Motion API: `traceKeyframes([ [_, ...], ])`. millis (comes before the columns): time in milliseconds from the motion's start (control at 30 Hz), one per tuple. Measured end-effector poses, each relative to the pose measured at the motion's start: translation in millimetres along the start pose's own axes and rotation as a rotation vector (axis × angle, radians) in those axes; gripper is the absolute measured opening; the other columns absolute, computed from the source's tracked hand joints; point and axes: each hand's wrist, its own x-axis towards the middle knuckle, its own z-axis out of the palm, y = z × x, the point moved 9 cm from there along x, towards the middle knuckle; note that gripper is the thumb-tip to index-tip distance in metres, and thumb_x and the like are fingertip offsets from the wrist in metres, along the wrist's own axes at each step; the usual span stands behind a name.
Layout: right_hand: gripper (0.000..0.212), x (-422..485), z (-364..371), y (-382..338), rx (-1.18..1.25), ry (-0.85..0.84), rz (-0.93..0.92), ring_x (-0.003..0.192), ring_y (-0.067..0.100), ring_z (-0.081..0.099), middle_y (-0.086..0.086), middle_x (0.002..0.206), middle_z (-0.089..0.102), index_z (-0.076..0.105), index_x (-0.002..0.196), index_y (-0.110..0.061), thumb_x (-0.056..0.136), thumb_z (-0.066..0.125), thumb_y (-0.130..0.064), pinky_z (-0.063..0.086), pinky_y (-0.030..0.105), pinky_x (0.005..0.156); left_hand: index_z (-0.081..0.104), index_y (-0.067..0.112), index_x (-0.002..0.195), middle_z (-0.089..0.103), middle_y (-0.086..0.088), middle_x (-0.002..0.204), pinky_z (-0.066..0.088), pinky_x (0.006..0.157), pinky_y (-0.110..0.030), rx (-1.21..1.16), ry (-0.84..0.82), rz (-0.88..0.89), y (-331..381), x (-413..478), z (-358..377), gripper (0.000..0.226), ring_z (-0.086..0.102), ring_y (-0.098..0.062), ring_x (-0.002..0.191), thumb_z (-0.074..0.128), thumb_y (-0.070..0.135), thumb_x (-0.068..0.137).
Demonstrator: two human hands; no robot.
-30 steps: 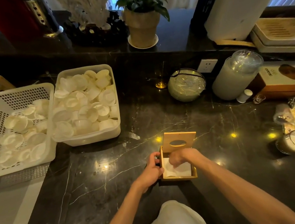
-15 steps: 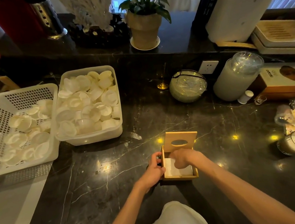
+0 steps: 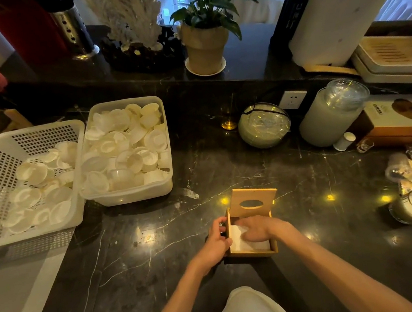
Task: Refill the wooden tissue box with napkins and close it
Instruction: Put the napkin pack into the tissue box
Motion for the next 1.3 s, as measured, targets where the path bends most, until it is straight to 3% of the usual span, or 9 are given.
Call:
traceKeyframes([
  [100,0.061,-4.6,-3.0,4.7,0.028,0.035,-0.013,0.144,0.027,0.032,0.003,0.158,0.034,0.028,0.152,-0.035,0.097,0.050,-0.024,0.029,0.044,0.116,0.022,0.037,0.143,0.037,-0.001,0.139,0.052,0.084,-0.029,0.011,0.000,-0.005,-0.2,0.1,0.3,0.060,0.053,-0.017,0.111,0.045,0.005,0.098],
  [233,0.050,-22.8,-15.8,15.0,0.133,0.201,-0.083,0.139,0.019,0.042,-0.007,0.152,0.044,0.045,0.141,-0.043,0.099,0.051,-0.019,0.037,0.038,0.111,0.021,0.035,0.145,0.037,-0.001,0.140,0.050,0.082,-0.026,0.014,-0.006,0.002,-0.1,-0.3,0.4,0.059,0.052,-0.016,0.112,0.045,0.006,0.099],
  [367,0.029,-49.0,-26.0,39.0,0.234,0.442,-0.036,0.106,0.009,0.061,-0.008,0.126,0.060,0.066,0.119,-0.035,0.099,0.051,-0.021,0.053,0.027,0.092,0.020,0.035,0.146,0.033,-0.001,0.145,0.049,0.081,-0.024,0.032,0.001,0.000,-1.0,0.4,1.4,0.060,0.049,-0.017,0.118,0.045,0.007,0.100],
  [600,0.030,-54.9,13.0,63.6,0.202,0.342,0.027,0.103,0.009,0.061,-0.007,0.124,0.061,0.066,0.120,-0.036,0.097,0.049,-0.045,0.052,0.031,0.094,0.019,0.039,0.145,0.030,-0.001,0.150,0.051,0.087,-0.028,0.052,0.005,0.020,1.8,-2.2,1.5,0.059,0.045,-0.018,0.124,0.045,0.010,0.100],
  [767,0.033,-59.4,15.1,65.8,0.190,0.283,0.021,0.104,0.011,0.054,-0.005,0.120,0.046,0.063,0.125,-0.034,0.099,0.046,-0.045,0.046,0.027,0.095,0.019,0.036,0.139,0.033,-0.001,0.146,0.053,0.089,-0.030,0.146,0.040,0.040,9.4,-7.0,0.2,0.056,0.050,-0.018,0.120,0.046,0.008,0.099],
  [867,0.033,-55.1,-2.7,63.0,0.228,0.376,0.024,0.114,0.014,0.054,-0.002,0.128,0.050,0.057,0.131,-0.034,0.101,0.043,-0.039,0.046,0.031,0.101,0.026,0.034,0.122,0.035,-0.002,0.139,0.053,0.092,-0.036,0.361,0.074,0.081,25.5,-9.6,5.2,0.045,0.049,-0.016,0.113,0.046,0.005,0.095],
  [933,0.037,-48.0,-8.6,61.1,0.211,0.365,0.047,0.123,0.018,0.052,0.001,0.137,0.052,0.051,0.138,-0.033,0.101,0.046,-0.035,0.045,0.033,0.102,0.032,0.030,0.128,0.032,-0.003,0.140,0.048,0.088,-0.031,0.559,0.062,0.071,37.7,-8.9,13.1,0.045,0.047,-0.018,0.112,0.045,0.004,0.094],
  [1033,0.055,-37.9,-10.0,56.3,0.141,0.251,0.091,0.131,0.022,0.048,0.002,0.145,0.050,0.044,0.144,-0.032,0.092,0.063,-0.030,0.043,0.038,0.106,0.030,0.026,0.146,0.030,-0.008,0.150,0.045,0.099,-0.038,0.778,-0.007,-0.031,46.8,3.8,19.4,0.053,0.048,-0.028,0.127,0.050,0.020,0.097],
  [1300,0.068,-13.3,-4.2,62.6,0.101,0.074,0.240,0.121,0.026,0.055,0.005,0.134,0.057,0.049,0.139,-0.020,0.078,0.079,-0.022,0.050,0.038,0.099,0.049,0.013,0.138,0.057,-0.008,0.135,0.048,0.095,-0.037,1.086,-0.183,-0.258,47.3,29.2,14.2,0.065,0.056,-0.028,0.120,0.077,0.030,0.081],
])
